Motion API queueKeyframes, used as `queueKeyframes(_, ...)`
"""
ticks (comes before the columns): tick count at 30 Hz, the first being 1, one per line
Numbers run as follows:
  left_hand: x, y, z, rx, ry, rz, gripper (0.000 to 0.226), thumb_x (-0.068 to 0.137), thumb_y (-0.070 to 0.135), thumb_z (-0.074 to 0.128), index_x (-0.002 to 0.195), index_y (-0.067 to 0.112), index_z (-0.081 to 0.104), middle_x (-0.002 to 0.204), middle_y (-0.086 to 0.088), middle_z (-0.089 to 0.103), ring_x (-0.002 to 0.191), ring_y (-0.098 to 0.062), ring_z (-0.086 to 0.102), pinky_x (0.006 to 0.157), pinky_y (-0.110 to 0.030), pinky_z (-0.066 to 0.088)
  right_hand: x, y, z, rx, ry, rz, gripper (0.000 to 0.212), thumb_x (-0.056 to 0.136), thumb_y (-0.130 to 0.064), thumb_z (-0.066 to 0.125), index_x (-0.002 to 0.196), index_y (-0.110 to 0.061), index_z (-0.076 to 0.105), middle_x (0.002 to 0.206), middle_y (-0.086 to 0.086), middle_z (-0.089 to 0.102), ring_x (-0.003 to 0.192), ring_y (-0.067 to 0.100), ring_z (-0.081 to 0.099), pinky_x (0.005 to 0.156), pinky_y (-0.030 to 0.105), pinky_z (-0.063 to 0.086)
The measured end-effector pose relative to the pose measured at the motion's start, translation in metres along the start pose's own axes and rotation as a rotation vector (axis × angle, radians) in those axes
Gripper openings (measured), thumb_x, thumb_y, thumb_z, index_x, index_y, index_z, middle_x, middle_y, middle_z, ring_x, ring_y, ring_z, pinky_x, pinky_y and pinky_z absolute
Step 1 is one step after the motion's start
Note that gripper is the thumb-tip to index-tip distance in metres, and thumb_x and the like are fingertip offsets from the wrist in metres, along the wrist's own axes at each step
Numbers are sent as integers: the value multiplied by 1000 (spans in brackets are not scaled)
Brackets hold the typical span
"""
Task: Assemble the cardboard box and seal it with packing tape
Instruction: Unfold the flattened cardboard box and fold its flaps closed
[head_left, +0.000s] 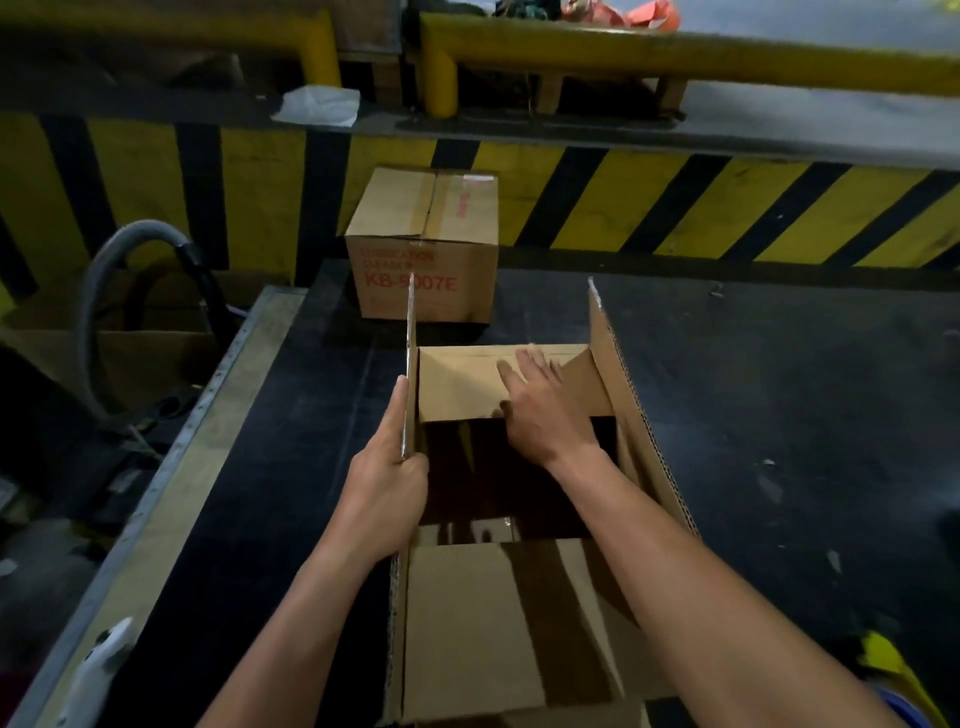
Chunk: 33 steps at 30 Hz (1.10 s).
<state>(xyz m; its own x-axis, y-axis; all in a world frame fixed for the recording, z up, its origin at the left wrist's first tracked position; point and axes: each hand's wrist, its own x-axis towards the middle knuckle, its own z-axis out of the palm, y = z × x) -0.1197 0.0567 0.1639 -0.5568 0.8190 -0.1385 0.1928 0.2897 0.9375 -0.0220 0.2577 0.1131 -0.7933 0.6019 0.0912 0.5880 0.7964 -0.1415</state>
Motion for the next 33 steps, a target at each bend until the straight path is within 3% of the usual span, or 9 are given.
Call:
queueKeyframes(3,-2,4,3,-34,19,-23,79,104,6,50,159,49,12,109,27,45,76,27,55,54,-1,44,-29,3,-31,-298,267,58,69,86,-1,53,151,-13,35,161,25,16,150,41,3,117,63,-3)
queueKeyframes(6,-2,4,5,-93,28,-43,79,104,10,51,157,54,14,136,17,44,91,5,55,57,-13,47,-59,17,-52,-299,256,379,86,86,0,59,157,-18,14,162,25,-3,148,46,-6,108,72,-10)
queueKeyframes(10,-1,3,2,-111,-16,-24,82,102,4,49,157,54,16,159,15,31,131,-10,41,91,-26,49,-85,33,-69,13,53,630,94,91,-12,62,157,-19,-5,159,25,20,141,42,33,111,61,32)
queueKeyframes(13,-3,2,1,-132,-108,-41,81,103,9,50,157,54,11,165,12,27,144,-18,36,116,-50,34,-93,44,-84,300,-13,565,71,99,-12,49,158,-20,12,149,12,45,128,32,50,100,45,44)
queueKeyframes(20,-8,-10,10,-179,-136,-10,68,105,25,53,155,56,18,152,19,41,136,-12,45,120,-48,33,-110,37,-49,784,-86,390,56,100,-40,54,151,-23,38,153,-3,42,141,15,38,114,31,31)
queueKeyframes(23,-7,-10,18,-166,-146,-15,66,105,28,52,157,52,18,131,25,51,114,1,55,98,-28,47,-114,29,-19,727,-119,392,59,97,-50,52,149,-23,42,155,-1,40,144,18,34,116,33,28)
queueKeyframes(26,-2,-16,26,-151,-143,-18,70,103,35,55,156,56,16,153,8,47,132,-14,54,107,-42,48,-125,26,5,470,-240,404,57,101,-50,42,153,-27,35,164,5,20,151,28,14,118,49,15)
queueKeyframes(29,-1,-20,42,-54,-117,-11,70,102,46,54,157,56,12,165,5,30,149,-21,34,120,-52,32,-142,26,26,252,-247,362,59,101,-50,38,156,-32,24,166,7,8,152,32,0,115,63,-2)
queueKeyframes(33,8,-35,71,316,-180,1,58,102,69,24,157,52,18,172,4,4,158,-27,-3,123,-66,4,-157,24,32,423,-43,425,49,102,-26,49,149,-17,41,161,11,27,150,25,17,121,48,4)
